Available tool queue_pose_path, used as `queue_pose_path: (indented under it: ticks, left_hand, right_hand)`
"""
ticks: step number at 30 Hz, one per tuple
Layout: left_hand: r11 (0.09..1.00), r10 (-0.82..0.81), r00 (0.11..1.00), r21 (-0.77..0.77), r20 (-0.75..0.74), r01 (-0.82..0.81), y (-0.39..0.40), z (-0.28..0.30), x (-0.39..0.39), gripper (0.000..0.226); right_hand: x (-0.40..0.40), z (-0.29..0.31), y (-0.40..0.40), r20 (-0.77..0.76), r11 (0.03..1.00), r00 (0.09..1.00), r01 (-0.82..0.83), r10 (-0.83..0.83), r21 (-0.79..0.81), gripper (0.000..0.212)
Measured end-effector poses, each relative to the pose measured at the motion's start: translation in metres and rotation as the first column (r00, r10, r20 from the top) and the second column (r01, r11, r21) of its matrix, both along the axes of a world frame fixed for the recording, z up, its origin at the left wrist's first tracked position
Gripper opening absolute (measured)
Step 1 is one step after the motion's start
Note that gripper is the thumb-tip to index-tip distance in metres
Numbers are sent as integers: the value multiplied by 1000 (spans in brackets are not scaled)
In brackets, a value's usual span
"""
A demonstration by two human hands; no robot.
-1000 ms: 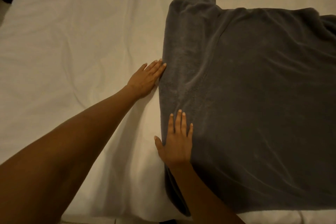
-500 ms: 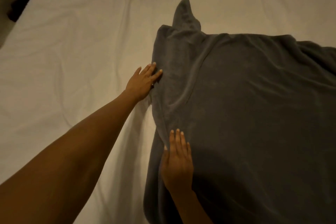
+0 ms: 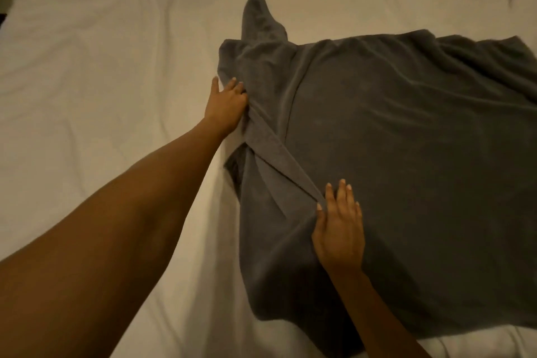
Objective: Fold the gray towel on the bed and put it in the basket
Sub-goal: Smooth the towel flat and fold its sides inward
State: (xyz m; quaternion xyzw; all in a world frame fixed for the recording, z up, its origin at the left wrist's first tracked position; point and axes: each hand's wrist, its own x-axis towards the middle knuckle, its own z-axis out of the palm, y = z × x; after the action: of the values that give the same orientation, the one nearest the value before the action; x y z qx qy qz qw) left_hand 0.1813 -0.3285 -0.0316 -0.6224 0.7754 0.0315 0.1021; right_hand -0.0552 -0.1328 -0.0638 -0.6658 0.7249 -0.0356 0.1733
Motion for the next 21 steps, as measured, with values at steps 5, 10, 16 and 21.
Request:
queue_pose_path:
  ticks: [5, 10, 16, 21]
  left_hand:
    - [977, -213, 977, -28, -28, 212, -57, 24, -52, 38]
    - [968, -250, 967, -17, -49, 249, -55, 0, -65, 63]
    - [929, -369, 922, -28, -120, 368, -3, -33, 2, 62]
    - [915, -398, 914, 43, -83, 402, 23, -55, 60, 56]
  right_hand:
    - [-22, 9, -10, 8, 970, 973, 230, -230, -79, 52]
    - [-32, -6, -12, -82, 958, 955, 286, -285, -4, 55]
    - [28, -14, -7, -131, 983, 979, 165, -154, 76, 60]
    - [105, -24, -3, -66, 996, 998, -18, 24, 92, 59]
